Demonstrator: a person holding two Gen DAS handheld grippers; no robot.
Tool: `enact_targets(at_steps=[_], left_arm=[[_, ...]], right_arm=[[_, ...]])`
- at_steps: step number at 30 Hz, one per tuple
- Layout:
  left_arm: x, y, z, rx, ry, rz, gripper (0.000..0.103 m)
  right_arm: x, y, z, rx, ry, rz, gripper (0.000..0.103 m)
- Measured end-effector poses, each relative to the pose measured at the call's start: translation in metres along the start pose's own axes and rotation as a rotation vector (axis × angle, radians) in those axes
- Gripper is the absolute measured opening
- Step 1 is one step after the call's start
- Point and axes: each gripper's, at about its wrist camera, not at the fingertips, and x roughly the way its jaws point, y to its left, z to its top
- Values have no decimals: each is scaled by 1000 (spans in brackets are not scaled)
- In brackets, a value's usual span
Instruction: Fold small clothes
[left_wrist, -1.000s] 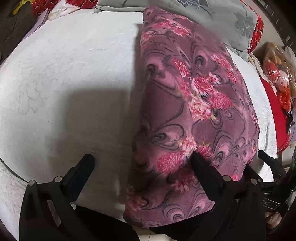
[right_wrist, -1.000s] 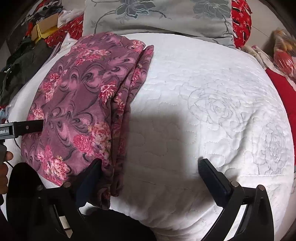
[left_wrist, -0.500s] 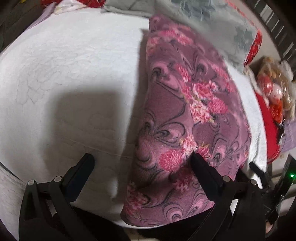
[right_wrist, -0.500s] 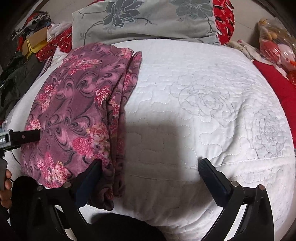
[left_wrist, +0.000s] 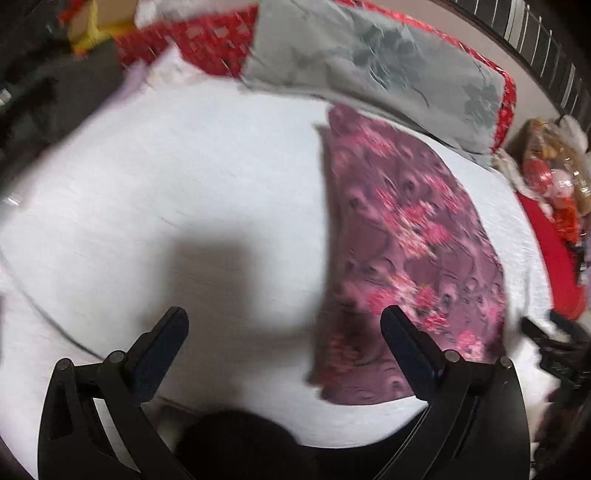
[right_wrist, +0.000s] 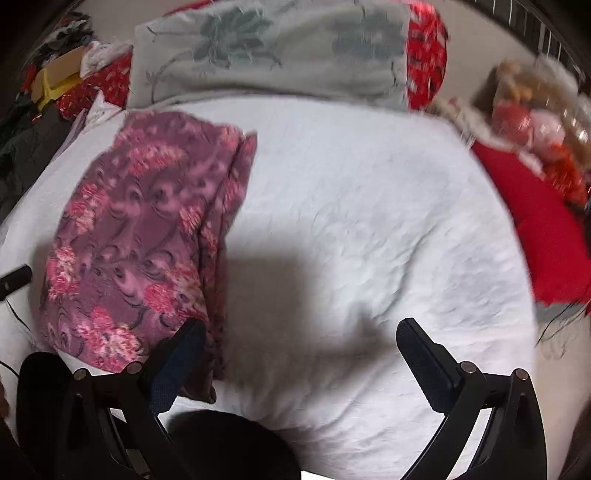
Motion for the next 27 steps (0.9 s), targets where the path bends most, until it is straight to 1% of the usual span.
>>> enact_targets(at_steps=[3,5,6,8,11,12,16,22,27], left_arm=[[-18,2,-4,45,-52,116,103],[-24,-1,-5,71,-65,160,103],[-28,-4,-9,93,-71,176,103],[-30,-14,-10,117,-84,184,103],[-34,-26,-10,149,-113,212,103],[-36,-31,-11,158,-120,216,103],[-39,-44,-12,181,-131,196,103],[-50,-57,-20,201,-138,161,103],[-57,-58,-18,169,-148,137,103]], right_arm=[[-22,2,-1,-13,-55,4,103],[-33,3,-4,-14,-74,20,103],[-38,3,-5,-15,-81,31,103],[-46,7,-8,-16,-88,40,103],[-57,8,-13,-19,-111,26,103],[-59,8,-13,-20,-117,20,103],[-68,8,-16,-25,-145,-28,103],[-79,10,-17,-44,-180,-62,103],[-84,9,-13,-31,-189,-61,103]])
